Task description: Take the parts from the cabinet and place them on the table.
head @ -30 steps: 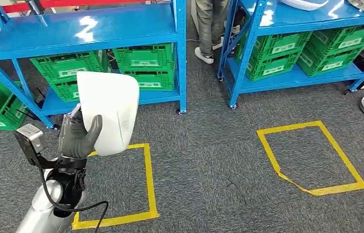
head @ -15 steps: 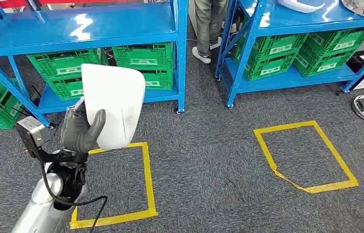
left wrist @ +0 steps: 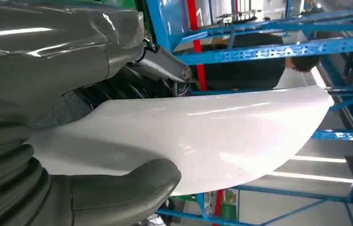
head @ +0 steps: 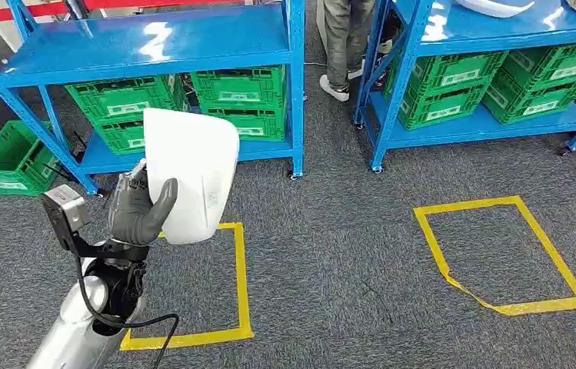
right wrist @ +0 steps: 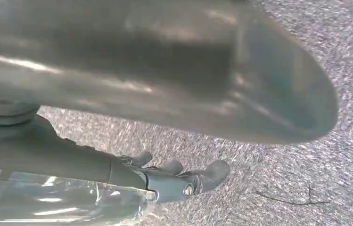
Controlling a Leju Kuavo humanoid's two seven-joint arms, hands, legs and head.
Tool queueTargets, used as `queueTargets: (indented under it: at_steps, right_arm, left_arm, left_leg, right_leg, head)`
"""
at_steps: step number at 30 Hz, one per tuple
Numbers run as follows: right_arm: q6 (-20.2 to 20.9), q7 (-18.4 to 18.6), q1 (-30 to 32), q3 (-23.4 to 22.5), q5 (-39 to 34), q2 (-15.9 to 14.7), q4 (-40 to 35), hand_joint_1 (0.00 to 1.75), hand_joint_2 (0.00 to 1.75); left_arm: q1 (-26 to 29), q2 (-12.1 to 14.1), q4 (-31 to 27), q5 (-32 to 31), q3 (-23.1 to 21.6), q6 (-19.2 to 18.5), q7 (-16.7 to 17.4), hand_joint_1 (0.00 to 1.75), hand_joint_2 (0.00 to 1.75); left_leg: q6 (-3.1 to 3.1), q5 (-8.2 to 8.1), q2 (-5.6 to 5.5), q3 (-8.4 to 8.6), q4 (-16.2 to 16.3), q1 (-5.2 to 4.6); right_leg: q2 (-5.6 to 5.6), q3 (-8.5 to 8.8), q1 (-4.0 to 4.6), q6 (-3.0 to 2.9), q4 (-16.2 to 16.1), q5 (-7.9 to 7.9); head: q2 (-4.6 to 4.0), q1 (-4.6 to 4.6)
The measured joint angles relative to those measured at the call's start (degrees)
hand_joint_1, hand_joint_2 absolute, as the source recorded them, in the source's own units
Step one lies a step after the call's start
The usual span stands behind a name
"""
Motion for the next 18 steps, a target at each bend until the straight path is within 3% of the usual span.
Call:
queueTargets:
  at_steps: [1,2,3,4,6,7,8,9,12,13,14,15,16,17,18]
  right_arm:
    - [0.0,0.0,0.2,0.0,0.0,0.0,0.1,0.00,0.00]
    - [0.0,0.0,0.2,0.0,0.0,-0.1,0.1,0.00,0.00]
    - [0.0,0.0,0.3,0.0,0.0,-0.2,0.1,0.00,0.00]
    - [0.1,0.0,0.4,0.0,0.0,-0.2,0.2,0.00,0.00]
    - [0.3,0.0,0.3,0.0,0.4,-0.3,0.2,0.00,0.00]
    - [0.4,0.0,0.2,0.0,0.6,-0.3,0.2,0.00,0.00]
    - [0.4,0.0,0.2,0.0,0.9,-0.2,0.2,0.00,0.00]
    - [0.5,0.0,0.1,0.0,1.1,-0.2,0.2,0.00,0.00]
    - [0.7,0.0,-0.1,0.0,1.6,-0.2,0.1,0.00,0.00]
    - [0.7,0.0,-0.2,0.0,1.6,-0.3,0.1,0.00,0.00]
    - [0.7,0.0,-0.3,0.0,1.7,-0.4,0.1,0.00,0.00]
    - [0.7,0.0,-0.3,0.0,1.8,-0.6,0.1,0.00,0.00]
    - [0.7,0.1,-0.2,0.0,1.8,-0.6,0.1,0.00,0.00]
    - [0.7,0.1,0.0,0.0,1.8,-0.7,0.1,0.00,0.00]
    - [0.7,0.1,0.1,0.1,1.9,-0.8,0.1,0.00,0.00]
  left_arm:
    - [0.3,0.0,0.0,0.1,0.0,0.0,0.0,1.75,1.75]
    - [0.6,0.0,0.0,0.1,0.0,0.0,0.0,1.75,1.75]
    - [0.9,0.0,0.0,0.1,0.0,0.1,0.0,1.75,1.75]
    - [1.1,0.0,0.0,0.1,0.0,0.1,0.0,1.75,1.75]
    - [1.2,0.0,0.0,0.2,0.0,0.1,0.0,1.75,1.75]
    - [1.2,0.0,-0.2,0.2,0.1,0.1,0.0,1.75,1.75]
    - [1.2,0.1,-0.5,0.1,0.2,0.1,-0.1,1.75,1.75]
    - [1.3,0.0,-0.7,0.1,0.2,0.2,-0.2,1.75,1.75]
    - [2.3,0.3,-1.3,0.0,0.5,0.7,-0.4,1.75,1.75]
    - [2.6,0.3,-1.7,-0.1,0.8,0.8,-0.4,1.75,1.75]
    - [2.7,0.2,-1.9,-0.2,0.9,0.9,-0.7,1.75,1.75]
    - [2.6,0.2,-1.9,-0.2,1.1,1.0,-0.7,1.75,1.75]
    - [2.8,0.2,-1.9,-0.2,1.1,1.1,-0.7,1.75,1.75]
    - [3.2,0.1,-1.9,-0.2,1.1,1.1,-0.7,1.75,1.75]
    - [3.6,0.1,-1.9,-0.2,1.1,1.1,-0.7,1.75,1.75]
  left_leg:
    - [-0.14,-2.66,0.32,-2.54,5.7,0.04]
    - [-0.17,-4.03,0.38,-4.21,9.5,0.03]
    - [-0.12,-4.22,0.44,-5.01,11.3,0.03]
    - [0.11,-3.23,0.50,-4.35,10.3,0.03]
    - [1.07,1.07,1.28,0.42,1.5,-0.27]
    - [1.96,3.00,3.09,3.40,-3.7,-0.74]
    - [2.54,2.40,6.07,4.94,-6.7,-1.51]
    - [2.61,2.72,5.62,4.70,-6.9,-1.72]
    - [3.08,3.11,3.51,4.22,-7.3,-1.92]
    - [3.32,3.99,2.83,4.91,-8.5,-0.94]
    - [3.44,4.25,2.11,4.97,-8.9,-1.14]
    - [3.73,4.52,1.47,4.80,-8.9,-1.07]
    - [3.72,4.60,0.59,4.62,-8.8,-0.98]
    - [3.70,4.66,-0.26,4.53,-8.8,-0.98]
    - [3.65,4.72,-1.07,4.46,-8.8,-0.98]
  right_leg:
    - [-0.58,-0.12,0.23,-0.03,0.0,-0.01]
    - [-1.11,-0.21,0.40,-0.05,0.0,-0.01]
    - [-1.66,-0.26,0.58,-0.06,0.0,-0.02]
    - [-2.23,-0.26,0.75,-0.10,0.0,-0.04]
    - [-3.33,-0.13,1.12,-0.15,0.0,-0.10]
    - [-3.77,-0.01,1.30,-0.16,0.0,-0.12]
    - [-4.36,0.02,1.55,-0.12,0.0,-0.16]
    - [-4.97,-0.16,1.99,-0.09,0.1,-0.17]
    - [-6.95,0.08,1.96,0.23,-0.2,-0.22]
    - [-6.89,-0.54,2.01,0.38,0.1,-0.74]
    - [-3.89,-0.92,1.76,0.38,1.8,-1.80]
    - [-1.80,-2.70,1.52,0.02,5.7,-3.79]
    - [-0.80,-5.13,1.40,-0.17,11.1,-5.93]
    - [-0.55,-7.26,1.35,-0.15,15.6,-7.48]
    - [-0.48,-8.65,1.34,0.17,18.3,-8.06]
  head:
    - [0.00,-0.02]
    - [0.00,-0.02]
    - [0.00,-0.02]
    - [0.00,-0.02]
    - [0.00,-0.02]
    - [0.00,-0.02]
    - [0.00,0.02]
    - [0.00,0.02]
    - [0.00,-0.04]
    - [0.00,0.02]
    - [0.00,0.22]
    - [0.00,0.17]
    - [0.00,0.28]
    - [0.00,0.24]
    - [0.00,0.31]
